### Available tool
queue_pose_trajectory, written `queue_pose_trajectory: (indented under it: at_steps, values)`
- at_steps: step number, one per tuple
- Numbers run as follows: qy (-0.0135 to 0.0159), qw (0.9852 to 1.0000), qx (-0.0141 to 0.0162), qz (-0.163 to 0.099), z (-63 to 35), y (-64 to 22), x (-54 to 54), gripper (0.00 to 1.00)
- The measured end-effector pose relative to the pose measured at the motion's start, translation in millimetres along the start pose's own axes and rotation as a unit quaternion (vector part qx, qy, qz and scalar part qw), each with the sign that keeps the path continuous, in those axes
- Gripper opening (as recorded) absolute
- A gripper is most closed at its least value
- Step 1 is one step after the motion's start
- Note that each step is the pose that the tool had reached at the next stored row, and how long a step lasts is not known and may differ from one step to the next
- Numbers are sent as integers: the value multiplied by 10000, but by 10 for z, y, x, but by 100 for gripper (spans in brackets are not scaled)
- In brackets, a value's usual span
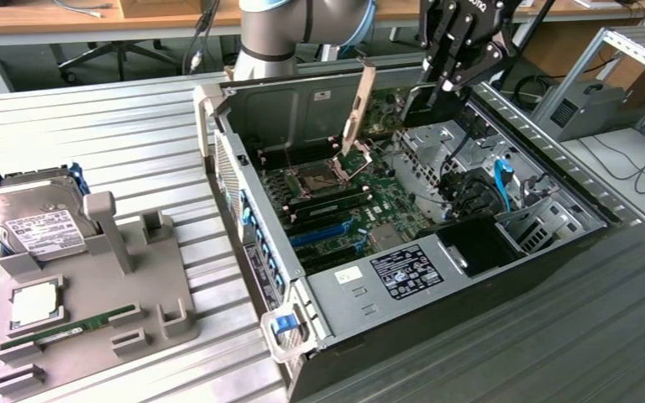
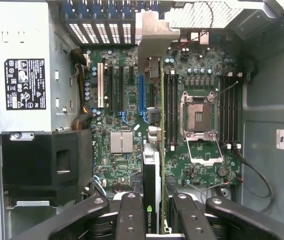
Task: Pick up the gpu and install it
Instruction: 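Insert the gpu into the slot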
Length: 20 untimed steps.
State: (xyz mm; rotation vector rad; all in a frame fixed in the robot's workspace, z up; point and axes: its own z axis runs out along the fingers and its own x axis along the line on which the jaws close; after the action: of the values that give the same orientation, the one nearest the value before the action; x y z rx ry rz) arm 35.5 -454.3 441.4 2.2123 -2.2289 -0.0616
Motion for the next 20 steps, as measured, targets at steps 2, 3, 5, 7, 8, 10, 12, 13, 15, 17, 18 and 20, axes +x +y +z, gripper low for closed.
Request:
queue_pose_trajectory:
  at_steps: [2, 3, 5, 7, 8, 10, 12, 13, 15, 17, 18, 20]
  values:
    - [0, 10000, 38, -1, 26, 26, 1, 27]
    - [0, 10000, 65, -2, 49, 44, 1, 27]
    - [-1, 9999, 102, -3, 100, 72, 3, 27]
    - [-1, 9999, 138, -4, 140, 97, 5, 27]
    - [-1, 9999, 158, -4, 156, 108, 5, 27]
    - [-2, 9998, 205, -6, 189, 130, 6, 27]
    - [-2, 9997, 252, -7, 225, 153, 7, 27]
    - [-1, 9997, 251, -8, 230, 153, 7, 27]
    - [-2, 9997, 253, 24, 243, 154, 8, 27]
    - [-2, 9997, 254, 73, 253, 154, 8, 27]
    - [-2, 9996, 255, 108, 261, 154, 8, 27]
    - [-2, 9995, 257, 174, 275, 154, 9, 27]
